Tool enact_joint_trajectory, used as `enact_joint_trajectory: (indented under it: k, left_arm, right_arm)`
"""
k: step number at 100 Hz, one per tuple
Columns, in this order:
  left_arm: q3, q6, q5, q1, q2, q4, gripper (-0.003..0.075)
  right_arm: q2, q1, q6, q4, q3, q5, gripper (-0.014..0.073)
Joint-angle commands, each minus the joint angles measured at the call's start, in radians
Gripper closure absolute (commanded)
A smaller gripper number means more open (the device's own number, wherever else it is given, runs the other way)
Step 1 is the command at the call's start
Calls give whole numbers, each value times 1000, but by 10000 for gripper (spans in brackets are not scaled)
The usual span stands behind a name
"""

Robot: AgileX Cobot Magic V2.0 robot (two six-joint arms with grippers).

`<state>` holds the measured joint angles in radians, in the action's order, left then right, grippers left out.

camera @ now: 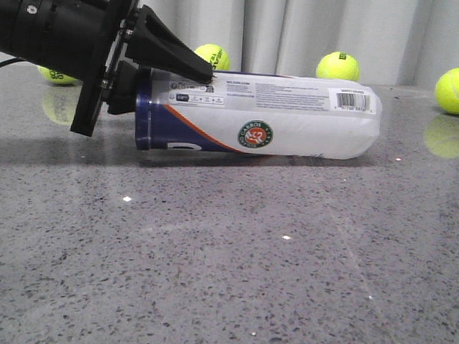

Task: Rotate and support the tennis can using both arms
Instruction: 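Lift the cap end with the left gripper, swinging the can upward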

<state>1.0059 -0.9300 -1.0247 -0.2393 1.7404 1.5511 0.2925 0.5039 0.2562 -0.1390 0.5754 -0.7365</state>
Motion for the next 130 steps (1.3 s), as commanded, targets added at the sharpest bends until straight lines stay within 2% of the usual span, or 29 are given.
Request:
enact_joint_trajectory:
  k: [1, 26, 56, 88, 105, 130]
  left_arm:
    - [30, -6, -62, -9, -38, 59, 592]
    - [30, -11, -100, -9, -38, 63, 741]
    - [30, -92, -178, -9, -42, 144, 740]
    - [70, -105, -168, -5, -171, 155, 740]
    - [188, 3, -90, -5, -259, -21, 740]
    - [416, 290, -69, -5, -350, -475, 740]
  right_arm:
    - [12, -4, 2, -17, 23, 77, 661]
    - [12, -4, 2, -17, 23, 77, 661]
    - [12, -4, 2, -17, 23, 77, 661]
    - [12, -4, 2, -17, 23, 77, 661]
    - [12, -4, 2, -17, 23, 77, 661]
    - [12, -4, 2, -17, 23, 77, 661]
